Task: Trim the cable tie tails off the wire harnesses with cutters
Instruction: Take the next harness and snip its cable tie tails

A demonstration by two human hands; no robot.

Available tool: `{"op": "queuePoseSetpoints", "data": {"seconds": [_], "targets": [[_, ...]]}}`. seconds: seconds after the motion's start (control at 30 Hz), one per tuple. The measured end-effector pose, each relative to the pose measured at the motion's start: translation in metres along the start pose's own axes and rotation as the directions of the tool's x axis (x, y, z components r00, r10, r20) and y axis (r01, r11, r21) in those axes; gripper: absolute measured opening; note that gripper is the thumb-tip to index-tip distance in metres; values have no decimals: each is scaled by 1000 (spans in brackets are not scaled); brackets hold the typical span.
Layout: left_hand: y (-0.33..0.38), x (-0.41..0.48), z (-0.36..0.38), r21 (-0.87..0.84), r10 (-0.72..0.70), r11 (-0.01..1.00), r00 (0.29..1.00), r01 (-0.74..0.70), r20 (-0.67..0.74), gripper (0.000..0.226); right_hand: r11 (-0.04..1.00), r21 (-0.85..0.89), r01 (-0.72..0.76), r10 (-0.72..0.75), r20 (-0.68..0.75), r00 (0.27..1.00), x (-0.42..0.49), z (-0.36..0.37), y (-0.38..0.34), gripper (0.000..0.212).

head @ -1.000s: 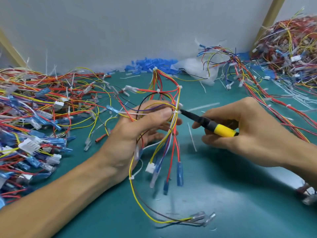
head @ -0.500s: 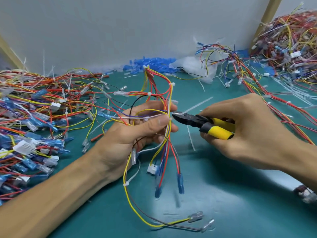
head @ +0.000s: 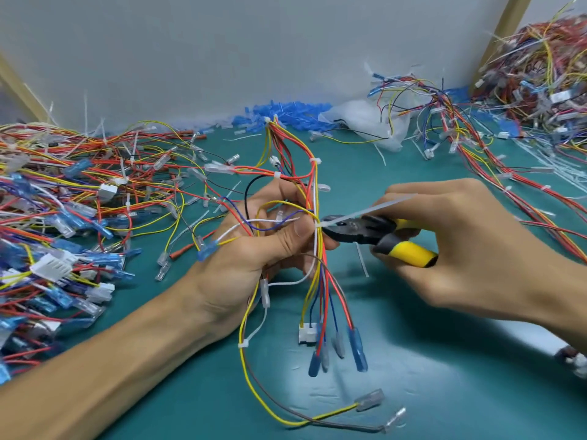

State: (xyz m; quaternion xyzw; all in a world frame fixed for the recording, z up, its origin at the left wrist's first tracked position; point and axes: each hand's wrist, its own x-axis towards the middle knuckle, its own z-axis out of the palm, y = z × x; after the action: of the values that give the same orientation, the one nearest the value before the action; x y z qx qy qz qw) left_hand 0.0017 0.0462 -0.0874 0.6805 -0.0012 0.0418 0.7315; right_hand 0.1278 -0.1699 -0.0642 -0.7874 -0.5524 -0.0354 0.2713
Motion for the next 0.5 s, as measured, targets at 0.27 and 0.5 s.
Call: {"op": "queuePoseSetpoints", "data": {"seconds": [0.27, 0.5], "targets": [[-3, 4, -4, 15, 2, 1000, 1000, -1, -21, 29, 996, -87, 32, -41, -107, 993, 0, 7, 0, 18], [-3, 3, -2, 79, -39, 996, 999, 40, -17, 11, 996, -66, 58, -65, -110, 992, 0, 13, -5, 15]]}}
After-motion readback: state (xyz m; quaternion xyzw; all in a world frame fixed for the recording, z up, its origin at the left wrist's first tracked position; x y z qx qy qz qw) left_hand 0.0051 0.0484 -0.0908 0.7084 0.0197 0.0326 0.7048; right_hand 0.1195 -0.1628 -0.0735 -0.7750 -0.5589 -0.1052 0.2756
